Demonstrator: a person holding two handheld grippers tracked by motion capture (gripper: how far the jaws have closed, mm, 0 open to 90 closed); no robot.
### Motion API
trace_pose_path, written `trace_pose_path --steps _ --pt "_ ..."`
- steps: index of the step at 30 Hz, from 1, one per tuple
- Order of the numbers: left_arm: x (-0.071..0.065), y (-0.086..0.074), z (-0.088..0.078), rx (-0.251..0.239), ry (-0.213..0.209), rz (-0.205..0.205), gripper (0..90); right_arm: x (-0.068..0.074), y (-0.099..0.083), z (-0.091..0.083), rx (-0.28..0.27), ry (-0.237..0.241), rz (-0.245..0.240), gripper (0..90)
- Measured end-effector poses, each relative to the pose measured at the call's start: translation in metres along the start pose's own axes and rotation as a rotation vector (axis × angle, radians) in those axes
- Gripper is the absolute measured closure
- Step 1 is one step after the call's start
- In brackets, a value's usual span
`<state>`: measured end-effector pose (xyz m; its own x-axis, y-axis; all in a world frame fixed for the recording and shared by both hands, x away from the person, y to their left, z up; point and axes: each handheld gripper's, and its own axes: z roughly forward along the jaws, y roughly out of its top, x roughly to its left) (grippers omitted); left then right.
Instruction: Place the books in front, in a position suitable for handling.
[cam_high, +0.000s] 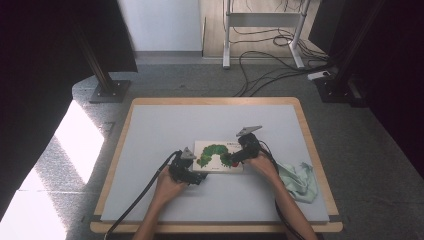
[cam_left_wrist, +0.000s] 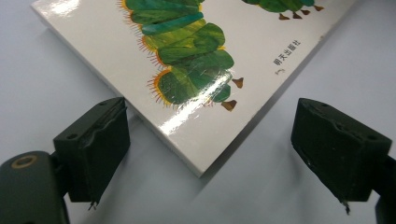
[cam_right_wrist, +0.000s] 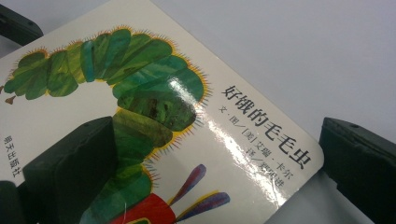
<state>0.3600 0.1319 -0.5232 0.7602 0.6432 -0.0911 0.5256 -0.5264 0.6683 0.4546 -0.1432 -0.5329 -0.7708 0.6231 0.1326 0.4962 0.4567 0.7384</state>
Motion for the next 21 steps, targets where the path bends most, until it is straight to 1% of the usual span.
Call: trace_pose_path --steps 2,4,5,6,7,8,9,10,12,13,14,15,16,17,19,20,21 --pt "-0.010 -0.008 -0.007 0.004 -0.017 -0.003 11.2 0.009 -0.005 -0.004 0.011 0.013 -0.006 0.0" --pt "-0.020 -0.016 -0.014 0.008 -0.023 -0.003 11.2 0.018 -0.010 -0.009 0.017 0.026 -0.022 0.0" --pt "-0.027 -0.021 -0.017 0.018 -0.023 0.019 11.2 0.027 -0.015 -0.014 0.026 0.043 -0.037 0.0" --pt "-0.027 -0.021 -0.017 0.018 -0.023 0.019 11.2 0.027 -0.015 -0.014 0.026 0.043 -0.037 0.0" --pt "-0.030 -0.023 -0.020 0.040 -0.019 0.051 11.2 0.030 -0.017 -0.016 0.029 0.047 -0.040 0.0" --pt "-0.031 -0.023 -0.023 0.062 -0.034 0.079 11.3 0.033 -0.020 -0.018 0.029 0.054 -0.049 0.0" --pt "-0.030 -0.023 -0.024 0.071 -0.051 0.092 11.7 0.036 -0.021 -0.020 0.029 0.052 -0.051 0.0" --pt "-0.024 -0.023 -0.028 0.084 -0.056 0.115 8.8 0.038 -0.023 -0.025 0.020 0.022 -0.064 3.8" --pt "-0.016 -0.024 -0.034 0.115 0.020 0.144 0.0 0.040 -0.024 -0.032 0.007 0.001 -0.082 9.0" --pt "-0.016 -0.024 -0.034 0.115 0.020 0.144 0.0 0.040 -0.024 -0.032 0.007 0.001 -0.082 9.0" --pt "-0.009 -0.026 -0.039 0.117 0.073 0.150 0.0 0.040 -0.024 -0.037 -0.005 0.001 -0.077 9.4" --pt "-0.002 -0.028 -0.042 0.118 0.109 0.142 0.0 0.040 -0.025 -0.043 -0.017 -0.004 -0.055 9.8" --pt "0.011 -0.030 -0.045 0.098 0.127 0.107 0.0 0.041 -0.027 -0.049 -0.010 -0.006 -0.042 10.3" --pt "0.011 -0.030 -0.045 0.098 0.127 0.107 0.0 0.041 -0.027 -0.049 -0.010 -0.006 -0.042 10.3" --pt "0.025 -0.033 -0.042 0.073 0.140 0.061 0.0 0.042 -0.030 -0.050 0.003 -0.006 -0.042 10.0" --pt "0.026 -0.033 -0.040 0.071 0.143 0.058 0.0 0.042 -0.033 -0.047 0.014 0.003 -0.031 9.3" --pt "0.028 -0.033 -0.036 0.071 0.144 0.064 0.0 0.043 -0.035 -0.042 0.024 0.022 -0.021 7.9"
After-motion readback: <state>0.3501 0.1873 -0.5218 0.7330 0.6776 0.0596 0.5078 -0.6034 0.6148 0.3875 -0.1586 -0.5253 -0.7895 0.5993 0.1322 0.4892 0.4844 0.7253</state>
